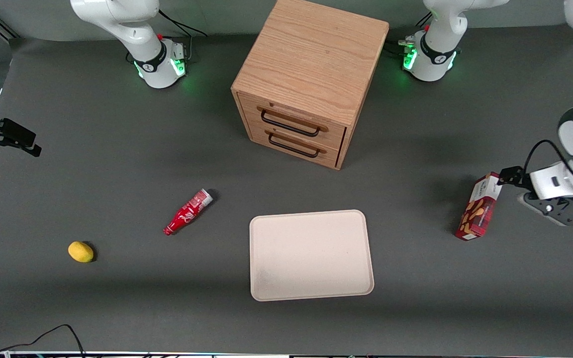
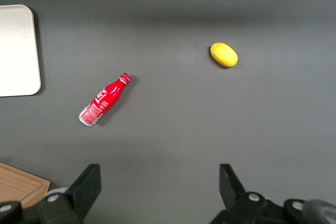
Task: Place red cookie box on tray
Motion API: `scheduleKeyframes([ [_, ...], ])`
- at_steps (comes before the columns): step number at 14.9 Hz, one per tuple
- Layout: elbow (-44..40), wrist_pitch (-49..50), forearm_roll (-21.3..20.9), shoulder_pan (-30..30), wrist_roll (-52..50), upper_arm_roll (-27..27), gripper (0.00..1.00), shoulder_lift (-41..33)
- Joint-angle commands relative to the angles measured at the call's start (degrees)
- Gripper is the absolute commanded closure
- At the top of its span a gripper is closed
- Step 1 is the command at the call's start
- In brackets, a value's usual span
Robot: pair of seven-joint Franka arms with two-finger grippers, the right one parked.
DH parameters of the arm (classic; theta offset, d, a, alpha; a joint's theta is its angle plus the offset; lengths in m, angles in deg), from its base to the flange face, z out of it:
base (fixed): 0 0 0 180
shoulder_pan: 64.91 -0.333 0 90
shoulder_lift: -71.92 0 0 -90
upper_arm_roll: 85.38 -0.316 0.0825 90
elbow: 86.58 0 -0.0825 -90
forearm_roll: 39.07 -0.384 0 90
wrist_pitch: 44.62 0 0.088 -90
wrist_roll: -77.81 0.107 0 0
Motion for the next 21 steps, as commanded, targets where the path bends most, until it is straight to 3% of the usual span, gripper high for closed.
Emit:
scheduleKeyframes([
  [1, 4.1, -7.5, 2.1, 0.7, 1.2, 0.6, 0.0, 0.7],
  [8, 8.1, -19.6, 3.5, 0.7, 1.2, 2.5, 0.0, 5.8],
  [9, 8.1, -19.9, 3.5, 0.7, 1.2, 2.5, 0.05, 6.2],
  [11, 8.0, -19.6, 3.5, 0.6, 1.2, 2.5, 0.97, 6.2],
  [21, 5.0, -14.2, 3.6, 0.4, 1.1, 2.2, 1.0, 4.1],
])
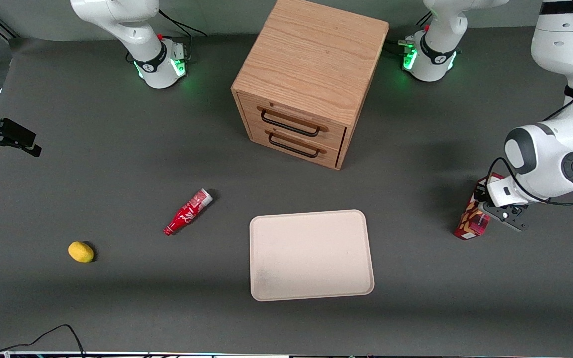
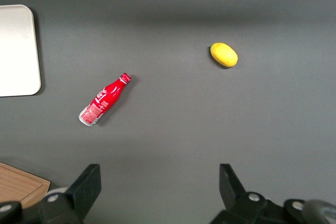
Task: Place red cookie box on tray
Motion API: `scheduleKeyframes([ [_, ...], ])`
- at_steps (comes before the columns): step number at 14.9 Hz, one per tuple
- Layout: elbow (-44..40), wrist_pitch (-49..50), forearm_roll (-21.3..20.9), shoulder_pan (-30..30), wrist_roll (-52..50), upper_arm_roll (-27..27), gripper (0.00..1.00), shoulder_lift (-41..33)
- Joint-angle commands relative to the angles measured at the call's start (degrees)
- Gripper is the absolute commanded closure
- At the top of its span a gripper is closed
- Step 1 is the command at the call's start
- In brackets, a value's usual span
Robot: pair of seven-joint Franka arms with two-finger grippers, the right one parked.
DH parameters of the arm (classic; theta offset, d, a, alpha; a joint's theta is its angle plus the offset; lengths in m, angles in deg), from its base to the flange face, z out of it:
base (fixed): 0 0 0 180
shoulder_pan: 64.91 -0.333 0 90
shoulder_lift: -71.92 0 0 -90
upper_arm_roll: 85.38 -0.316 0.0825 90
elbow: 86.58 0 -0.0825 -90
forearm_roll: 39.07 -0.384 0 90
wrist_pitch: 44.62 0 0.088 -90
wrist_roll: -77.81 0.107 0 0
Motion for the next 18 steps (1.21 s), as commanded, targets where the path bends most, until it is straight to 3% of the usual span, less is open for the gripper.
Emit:
scheduleKeyframes([
  [1, -4.5, 8.5, 1.1, 0.0, 0.7, -0.4, 1.0, -3.5],
  [6, -15.8, 30.4, 1.3, -0.3, -5.7, -0.6, 1.0, -11.3],
  [8, -22.3, 40.2, 0.4, 0.1, -14.1, 0.1, 1.0, -13.6],
  [11, -36.2, 55.5, -0.1, 0.1, -29.3, 6.1, 1.0, -13.0],
  [14, -40.0, 57.8, -0.4, 0.1, -46.0, 14.3, 1.0, -12.9],
  [18, -39.9, 50.0, -4.6, 0.0, -64.8, 26.9, 1.0, -8.1],
])
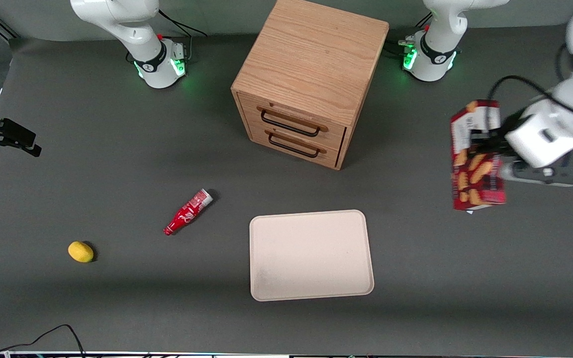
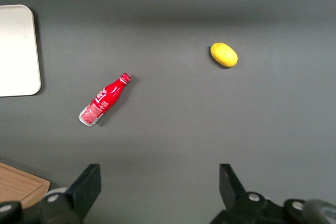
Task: Place red cookie box on tray
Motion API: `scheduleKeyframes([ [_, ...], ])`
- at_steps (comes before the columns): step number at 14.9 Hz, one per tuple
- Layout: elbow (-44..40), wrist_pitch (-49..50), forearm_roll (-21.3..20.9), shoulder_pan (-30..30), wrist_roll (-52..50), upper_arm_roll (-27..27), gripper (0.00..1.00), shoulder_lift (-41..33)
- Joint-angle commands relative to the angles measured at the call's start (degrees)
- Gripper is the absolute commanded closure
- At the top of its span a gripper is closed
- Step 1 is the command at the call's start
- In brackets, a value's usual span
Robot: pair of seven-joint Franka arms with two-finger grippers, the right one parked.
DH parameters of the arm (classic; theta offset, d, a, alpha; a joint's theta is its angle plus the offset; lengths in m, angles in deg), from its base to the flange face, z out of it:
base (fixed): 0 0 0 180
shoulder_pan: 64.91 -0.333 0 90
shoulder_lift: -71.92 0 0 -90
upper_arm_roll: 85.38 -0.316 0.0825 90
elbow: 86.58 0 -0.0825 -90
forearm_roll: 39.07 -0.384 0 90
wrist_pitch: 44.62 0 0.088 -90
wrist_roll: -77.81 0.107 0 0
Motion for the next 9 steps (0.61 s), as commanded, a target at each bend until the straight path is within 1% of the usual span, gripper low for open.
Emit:
scheduleKeyframes([
  [1, -2.0, -7.6, -3.1, -0.2, -11.0, 6.6, 1.0, 6.5],
  [2, -1.8, -11.1, -3.9, 0.0, -13.0, 7.9, 1.0, 9.0],
  [4, -1.8, -17.5, -7.1, 0.1, -15.7, 10.5, 1.0, 14.4],
  [5, -1.8, -20.2, -8.4, 0.1, -16.0, 11.2, 1.0, 17.3],
  [7, -1.7, -26.2, -11.7, 2.1, -16.6, 11.2, 1.0, 22.2],
  [8, -1.5, -29.5, -14.3, 3.0, -19.3, 11.1, 1.0, 24.5],
  [9, -1.3, -33.2, -18.6, 3.4, -22.4, 11.2, 1.0, 27.1],
])
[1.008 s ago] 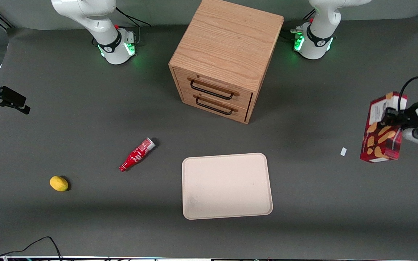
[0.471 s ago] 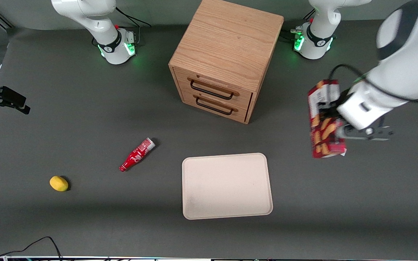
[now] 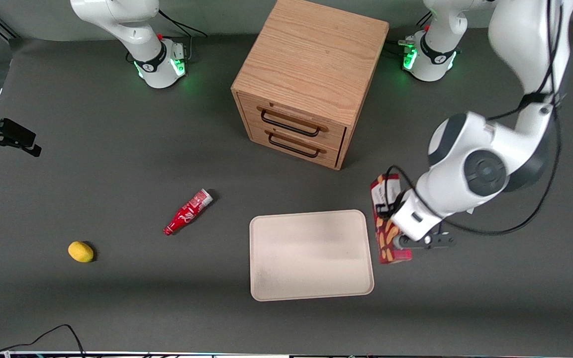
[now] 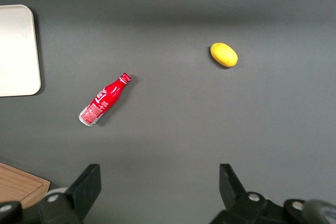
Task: Place red cookie box on tray
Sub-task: 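Lower the cookie box onto the tray beside its rim and open the left gripper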
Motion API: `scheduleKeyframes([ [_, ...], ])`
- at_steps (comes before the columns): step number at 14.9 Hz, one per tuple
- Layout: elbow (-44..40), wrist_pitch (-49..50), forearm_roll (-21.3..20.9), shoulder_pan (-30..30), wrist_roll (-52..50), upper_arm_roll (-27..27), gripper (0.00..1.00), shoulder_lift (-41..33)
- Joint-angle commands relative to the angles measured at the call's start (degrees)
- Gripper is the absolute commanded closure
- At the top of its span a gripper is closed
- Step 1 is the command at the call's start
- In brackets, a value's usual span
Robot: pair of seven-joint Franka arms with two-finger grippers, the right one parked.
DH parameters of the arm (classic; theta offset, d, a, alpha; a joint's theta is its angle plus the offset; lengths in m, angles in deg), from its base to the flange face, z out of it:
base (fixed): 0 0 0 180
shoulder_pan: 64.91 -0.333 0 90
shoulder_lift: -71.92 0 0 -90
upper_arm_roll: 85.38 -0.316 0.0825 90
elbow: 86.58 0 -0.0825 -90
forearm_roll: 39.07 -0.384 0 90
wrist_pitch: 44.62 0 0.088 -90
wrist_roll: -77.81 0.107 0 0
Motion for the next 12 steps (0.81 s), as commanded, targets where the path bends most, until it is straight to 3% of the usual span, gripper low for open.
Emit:
scheduleKeyframes([
  [1, -1.6, -7.8, -9.6, 2.4, -8.4, 0.4, 1.0, 6.7],
  [4, -1.1, -15.7, -14.2, 2.8, -9.8, 0.3, 1.0, 11.3],
  [10, -0.9, -20.8, -20.5, 4.1, -14.5, -0.1, 1.0, 14.9],
  [11, -0.7, -20.8, -20.6, 4.2, -14.4, -0.1, 0.69, 15.0],
  [12, -0.7, -20.9, -20.8, 4.1, -14.4, -0.1, 0.31, 15.0],
])
